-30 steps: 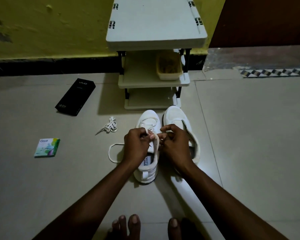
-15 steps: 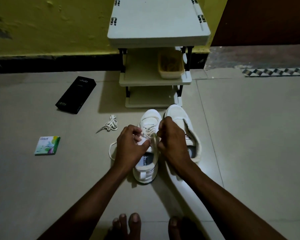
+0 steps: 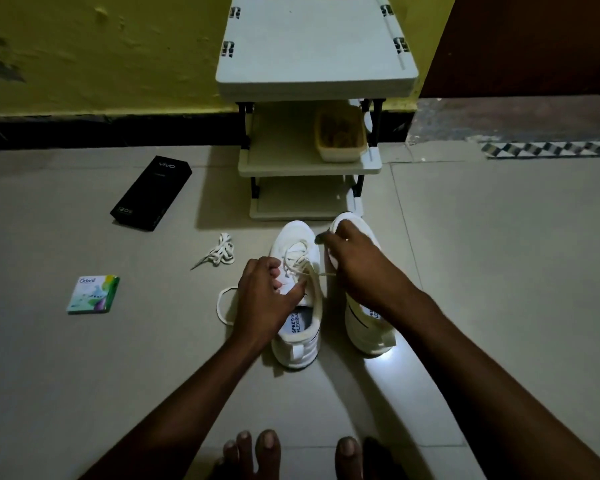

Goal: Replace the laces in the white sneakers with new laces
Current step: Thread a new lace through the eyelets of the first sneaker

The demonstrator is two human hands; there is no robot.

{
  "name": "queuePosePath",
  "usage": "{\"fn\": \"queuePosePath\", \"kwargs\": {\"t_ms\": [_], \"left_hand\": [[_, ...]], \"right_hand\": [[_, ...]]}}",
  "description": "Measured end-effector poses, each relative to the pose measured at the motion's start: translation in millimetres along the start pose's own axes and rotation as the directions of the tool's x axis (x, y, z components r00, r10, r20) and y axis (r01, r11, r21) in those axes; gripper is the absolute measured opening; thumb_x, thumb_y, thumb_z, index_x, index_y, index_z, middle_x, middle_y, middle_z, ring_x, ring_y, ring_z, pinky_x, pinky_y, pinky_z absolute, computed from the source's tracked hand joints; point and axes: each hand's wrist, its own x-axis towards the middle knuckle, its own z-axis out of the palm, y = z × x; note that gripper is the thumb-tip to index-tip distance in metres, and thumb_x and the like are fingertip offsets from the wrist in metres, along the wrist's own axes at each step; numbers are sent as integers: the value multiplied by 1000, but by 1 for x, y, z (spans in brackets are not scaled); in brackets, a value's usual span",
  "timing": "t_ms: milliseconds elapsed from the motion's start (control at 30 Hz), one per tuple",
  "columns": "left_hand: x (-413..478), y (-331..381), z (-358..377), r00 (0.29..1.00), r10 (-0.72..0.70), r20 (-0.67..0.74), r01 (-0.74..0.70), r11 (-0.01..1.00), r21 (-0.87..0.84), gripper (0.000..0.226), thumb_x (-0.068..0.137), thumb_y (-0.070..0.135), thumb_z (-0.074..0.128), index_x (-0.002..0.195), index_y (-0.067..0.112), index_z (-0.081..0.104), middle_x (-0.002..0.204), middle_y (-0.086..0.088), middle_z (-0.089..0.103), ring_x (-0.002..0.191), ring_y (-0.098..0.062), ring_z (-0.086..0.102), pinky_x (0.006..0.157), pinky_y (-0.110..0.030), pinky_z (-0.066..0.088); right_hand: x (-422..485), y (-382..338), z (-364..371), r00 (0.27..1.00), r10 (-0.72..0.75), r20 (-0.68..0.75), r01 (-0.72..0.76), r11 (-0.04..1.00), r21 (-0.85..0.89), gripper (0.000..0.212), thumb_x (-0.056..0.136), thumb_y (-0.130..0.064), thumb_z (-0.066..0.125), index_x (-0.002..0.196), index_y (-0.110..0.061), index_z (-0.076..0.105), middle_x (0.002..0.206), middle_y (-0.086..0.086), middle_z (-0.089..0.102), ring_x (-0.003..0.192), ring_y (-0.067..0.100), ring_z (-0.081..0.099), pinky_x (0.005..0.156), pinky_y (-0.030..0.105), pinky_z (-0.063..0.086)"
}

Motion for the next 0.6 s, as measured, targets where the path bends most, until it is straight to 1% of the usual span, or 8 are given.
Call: {"fn": "queuePosePath", "kwargs": {"t_ms": [67, 133, 233, 333, 400, 433, 533, 600], "left_hand": [[0, 0, 1, 1000, 1, 4, -1, 1000, 13, 56, 69, 27, 91, 115, 13, 63, 106, 0, 58, 74, -1, 57, 64, -4, 42], [0, 1, 0, 1000, 10, 13, -11, 1000, 28, 57, 70, 26, 90, 119, 13, 64, 108, -1, 58, 74, -1, 57, 68, -8, 45], [0, 1, -1, 1000, 18, 15, -18, 999, 29, 55, 69, 23, 88, 118, 11, 67, 108, -3, 60, 73, -7, 61, 75, -32, 57], [2, 3, -3, 1000, 3, 26, -4, 999, 36, 50, 70, 24, 87, 115, 9, 70, 106, -4, 60, 73, -6, 61, 73, -26, 54], [3, 3, -2, 999, 1, 41, -3, 999, 45, 47, 72, 24, 87, 113, 7, 71, 103, -4, 59, 73, -8, 60, 70, -15, 48], [2, 3, -2, 999, 1, 46, -3, 999, 49, 46, 72, 24, 87, 112, 7, 72, 101, -3, 58, 74, -9, 60, 67, -8, 44], [2, 6, -3, 998, -13, 59, 10, 998, 62, 45, 73, 26, 88, 111, 8, 72, 100, -2, 58, 72, -3, 57, 63, -1, 38], [3, 7, -4, 998, -22, 66, 17, 997, 70, 47, 73, 27, 88, 112, 8, 72, 101, -2, 61, 71, -1, 57, 62, -1, 38]], "right_hand": [[2, -2, 7, 976, 9, 219, 31, 984, -178, 30, 93, -13, 61, 124, -9, 62, 123, 12, 50, 108, 32, 58, 95, 43, 51], [1, -5, 8, 967, -56, 247, 124, 955, -270, 25, 91, -8, 64, 116, -5, 66, 124, 16, 56, 111, 33, 59, 94, 45, 52], [-2, -1, -4, 967, -225, -123, 180, 938, -297, 20, 78, -1, 68, 97, -7, 73, 107, 10, 59, 105, 28, 53, 77, 38, 46], [-12, -7, -6, 833, -33, -552, 157, 971, 178, 10, 86, 0, 60, 83, -7, 66, 91, 5, 61, 91, 17, 53, 73, 32, 41], [-15, -14, -7, 876, 268, -401, 88, 728, 680, 19, 101, -5, 50, 87, 3, 59, 92, 14, 66, 86, 17, 68, 70, 27, 53], [-16, -14, -5, 900, 302, -313, 31, 674, 738, 21, 104, -9, 48, 91, 4, 58, 90, 16, 67, 80, 18, 70, 66, 26, 55], [-11, -3, -6, 988, 14, -153, 25, 968, 249, 6, 98, -10, 53, 94, -7, 57, 89, 7, 62, 75, 16, 61, 64, 33, 51], [-6, -4, -4, 994, -78, 82, 90, 984, -156, 12, 95, -19, 59, 102, -11, 55, 94, 7, 61, 84, 24, 62, 71, 41, 54]]}}
